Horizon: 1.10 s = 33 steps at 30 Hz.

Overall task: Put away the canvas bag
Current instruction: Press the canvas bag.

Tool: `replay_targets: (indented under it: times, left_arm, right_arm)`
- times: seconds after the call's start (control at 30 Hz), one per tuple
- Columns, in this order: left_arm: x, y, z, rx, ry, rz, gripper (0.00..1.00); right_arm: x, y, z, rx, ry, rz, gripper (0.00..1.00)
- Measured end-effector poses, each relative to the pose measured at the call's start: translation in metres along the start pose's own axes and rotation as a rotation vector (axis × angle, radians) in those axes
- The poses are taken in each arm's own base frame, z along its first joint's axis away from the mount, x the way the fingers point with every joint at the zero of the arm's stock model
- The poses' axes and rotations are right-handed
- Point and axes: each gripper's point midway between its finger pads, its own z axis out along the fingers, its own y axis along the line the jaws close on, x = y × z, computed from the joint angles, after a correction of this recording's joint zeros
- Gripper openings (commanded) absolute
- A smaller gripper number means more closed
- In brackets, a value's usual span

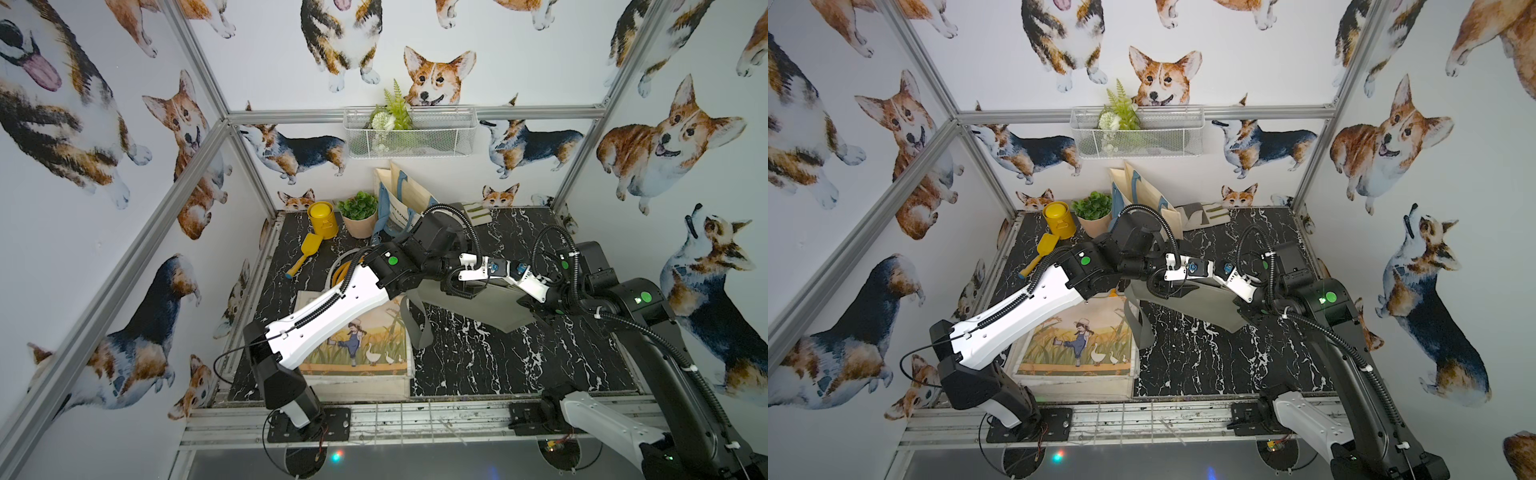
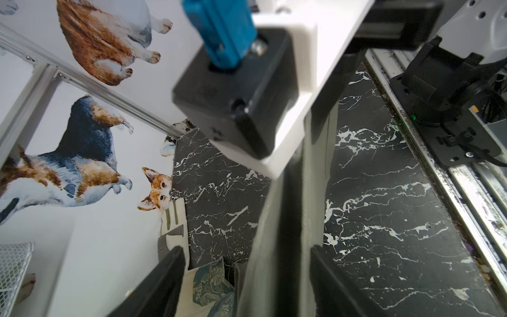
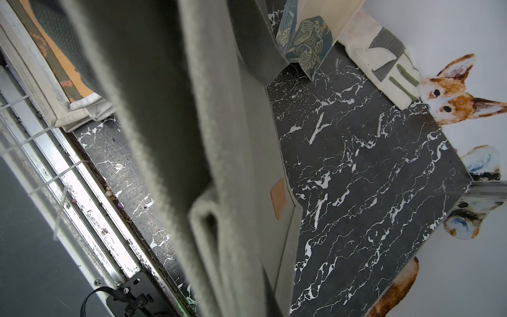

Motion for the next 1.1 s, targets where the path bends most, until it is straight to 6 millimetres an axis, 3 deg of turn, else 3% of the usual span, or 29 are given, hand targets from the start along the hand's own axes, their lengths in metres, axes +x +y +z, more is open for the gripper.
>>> replay_targets:
  times: [0.13,0.23,0.33,0.4,0.7,0.93,1.0,1.1]
  left_arm:
    - [0.002,-0.004,0.004,0.019,-0.002,-0.002,0.3]
    - [0.004,-0.008,0.006,0.037,-0.002,-0.004,0.03]
    - [0.011,-0.008,0.006,0.042,0.007,-0.012,0.0]
    - [0.018,-0.007,0.003,0.036,0.018,-0.03,0.0]
    - [0.029,0.025,-0.047,-0.063,-0.197,-0.234,0.0]
    - [0.009,0.037,-0.072,-0.078,-0.382,-0.295,0.0]
    - [0.009,0.038,-0.076,-0.081,-0.404,-0.305,0.0]
    - [0.01,0.038,-0.081,-0.085,-0.414,-0.319,0.0]
  right_arm:
    - [0.002,0.002,-0.001,0.003,-0.01,0.009,0.0]
    - [0.002,0.003,0.0,0.004,-0.019,0.025,0.13]
    - [-0.002,0.005,0.003,-0.007,-0.047,0.046,0.39]
    - [-0.009,0.006,0.003,-0.01,-0.091,0.039,0.51]
    - [-0.024,0.027,-0.004,-0.055,-0.305,0.085,0.68]
    - [-0.051,0.023,-0.016,-0.025,-0.515,0.078,0.67]
    - [-0.059,0.019,-0.021,-0.001,-0.561,0.072,0.59]
    - [-0.068,0.015,-0.031,0.032,-0.616,0.049,0.35]
